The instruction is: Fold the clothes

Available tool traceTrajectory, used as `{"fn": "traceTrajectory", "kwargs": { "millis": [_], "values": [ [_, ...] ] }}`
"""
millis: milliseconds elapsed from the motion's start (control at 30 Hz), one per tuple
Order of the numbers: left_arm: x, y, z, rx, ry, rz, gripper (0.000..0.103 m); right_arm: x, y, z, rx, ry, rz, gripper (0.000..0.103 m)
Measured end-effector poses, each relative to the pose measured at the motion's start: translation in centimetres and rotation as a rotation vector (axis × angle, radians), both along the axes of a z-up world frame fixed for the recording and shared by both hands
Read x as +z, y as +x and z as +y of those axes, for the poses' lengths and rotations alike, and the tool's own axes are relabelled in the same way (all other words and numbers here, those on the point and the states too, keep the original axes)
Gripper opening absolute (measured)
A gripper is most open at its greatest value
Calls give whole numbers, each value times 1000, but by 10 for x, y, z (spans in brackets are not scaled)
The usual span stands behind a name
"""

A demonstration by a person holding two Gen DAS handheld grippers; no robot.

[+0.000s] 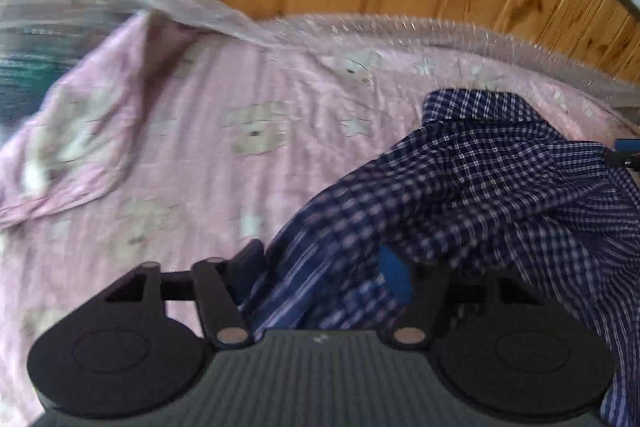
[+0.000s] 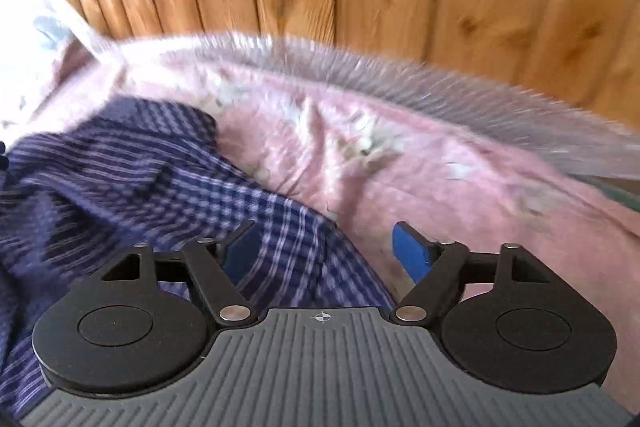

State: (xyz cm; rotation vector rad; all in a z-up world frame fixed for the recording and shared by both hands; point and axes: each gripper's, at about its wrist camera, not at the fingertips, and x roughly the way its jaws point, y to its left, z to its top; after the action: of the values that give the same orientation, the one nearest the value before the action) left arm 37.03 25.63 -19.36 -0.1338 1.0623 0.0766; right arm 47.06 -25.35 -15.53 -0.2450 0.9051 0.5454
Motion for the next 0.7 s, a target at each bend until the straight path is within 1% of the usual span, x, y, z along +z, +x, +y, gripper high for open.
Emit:
{"fn": "traceTrajectory", "kwargs": {
  "millis": [33,67,100,133,167,233,300,333,367,400,433,467,500,533,567,600,633,667,700],
  "values": [
    [-8,9,-2,0,2,21,42,-11,9,5,32,6,31,66],
    [-16,16,-3,-2,0,42,6,-19,14,8,69,23,68,49],
    [-18,19,0,-4,-4,53,3,-23,16,10,109,27,102,21],
    [-14,21,1,-3,8,28,2,-27,18,11,149,30,135,6],
    [-10,23,1,-1,20,4,2,-30,19,12,190,33,169,3],
    [6,32,5,34,18,-65,2,-18,13,7,208,14,95,2],
    [24,48,7,80,11,-135,2,4,18,-4,129,49,1,0],
    [27,58,4,89,34,-145,2,14,22,-9,87,64,-42,0],
    [24,68,-1,89,71,-126,4,19,26,-10,60,61,-67,0],
    [17,77,-7,81,111,-79,12,18,29,-7,39,41,-83,0],
    [9,81,-11,77,139,-35,15,10,29,-5,21,7,-70,0],
    [5,79,-16,75,161,-2,15,2,29,-3,3,-27,-56,1],
    [8,66,-19,73,169,-3,19,-7,29,-1,-15,-61,-42,6],
    [13,50,-22,70,174,-9,25,-4,15,-8,-40,-79,-66,15],
    [22,24,-26,62,168,-29,47,0,1,-16,-67,-95,-92,26],
    [30,-2,-29,60,166,-48,69,10,-18,-29,-96,-65,-122,40],
    [38,-32,-33,76,173,-59,77,23,-45,-47,-127,-11,-129,47],
    [44,-66,-36,96,159,-56,82,36,-72,-66,-158,43,-134,54],
    [44,-101,-40,115,114,-30,82,40,-105,-78,-165,70,-94,55]
  ]
}}
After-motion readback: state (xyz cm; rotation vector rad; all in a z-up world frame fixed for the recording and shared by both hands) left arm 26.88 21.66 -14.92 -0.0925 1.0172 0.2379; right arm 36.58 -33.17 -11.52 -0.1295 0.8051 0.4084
